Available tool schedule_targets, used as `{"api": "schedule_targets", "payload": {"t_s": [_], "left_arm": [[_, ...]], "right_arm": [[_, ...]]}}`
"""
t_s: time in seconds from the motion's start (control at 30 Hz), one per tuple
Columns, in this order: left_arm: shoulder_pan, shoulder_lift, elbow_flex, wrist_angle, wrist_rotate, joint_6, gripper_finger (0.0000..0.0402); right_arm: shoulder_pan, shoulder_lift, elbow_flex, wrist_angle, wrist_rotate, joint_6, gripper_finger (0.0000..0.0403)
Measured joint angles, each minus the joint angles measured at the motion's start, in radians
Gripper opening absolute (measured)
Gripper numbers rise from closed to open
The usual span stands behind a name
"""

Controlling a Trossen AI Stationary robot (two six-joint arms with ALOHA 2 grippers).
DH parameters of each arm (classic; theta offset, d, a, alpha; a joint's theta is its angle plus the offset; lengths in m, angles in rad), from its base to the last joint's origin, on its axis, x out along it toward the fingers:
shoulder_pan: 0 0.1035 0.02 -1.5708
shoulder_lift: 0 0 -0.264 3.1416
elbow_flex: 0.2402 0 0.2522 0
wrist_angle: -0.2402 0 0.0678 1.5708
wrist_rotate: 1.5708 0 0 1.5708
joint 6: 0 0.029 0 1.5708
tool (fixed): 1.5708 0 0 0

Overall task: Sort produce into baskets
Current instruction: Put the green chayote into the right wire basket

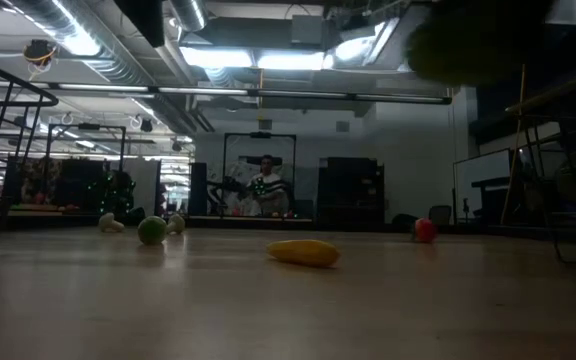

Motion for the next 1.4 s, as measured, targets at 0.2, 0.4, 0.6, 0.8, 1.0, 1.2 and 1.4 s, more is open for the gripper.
{"api": "schedule_targets", "payload": {"t_s": [0.2, 0.4, 0.6, 0.8, 1.0, 1.2, 1.4], "left_arm": [[0.003, 0.000, 0.000, 0.000, -0.001, 0.000, 0.0280], [0.002, 0.000, 0.000, 0.004, -0.001, -0.033, 0.0280], [0.002, 0.000, 0.000, 0.056, -0.013, -0.030, 0.0280], [0.003, 0.000, 0.000, 0.099, -0.031, -0.027, 0.0280], [0.002, 0.000, 0.000, 0.105, -0.032, -0.032, 0.0280], [0.002, 0.000, 0.000, 0.106, -0.039, -0.085, 0.0280], [0.003, 0.000, 0.000, 0.130, -0.053, -0.133, 0.0280]], "right_arm": [[0.200, 0.000, 0.000, -0.039, 0.020, 0.199, 0.0293], [0.378, 0.000, 0.000, -0.054, 0.076, 0.389, 0.0293], [0.533, 0.000, 0.000, -0.013, 0.091, 0.627, 0.0294], [0.658, 0.000, 0.000, 0.055, 0.111, 0.696, 0.0294], [0.745, 0.002, -0.001, 0.108, 0.224, 0.700, 0.0294], [0.770, 0.018, -0.001, 0.130, 0.283, 0.782, 0.0294], [0.768, 0.094, -0.001, 0.129, 0.256, 0.770, 0.0294]]}}
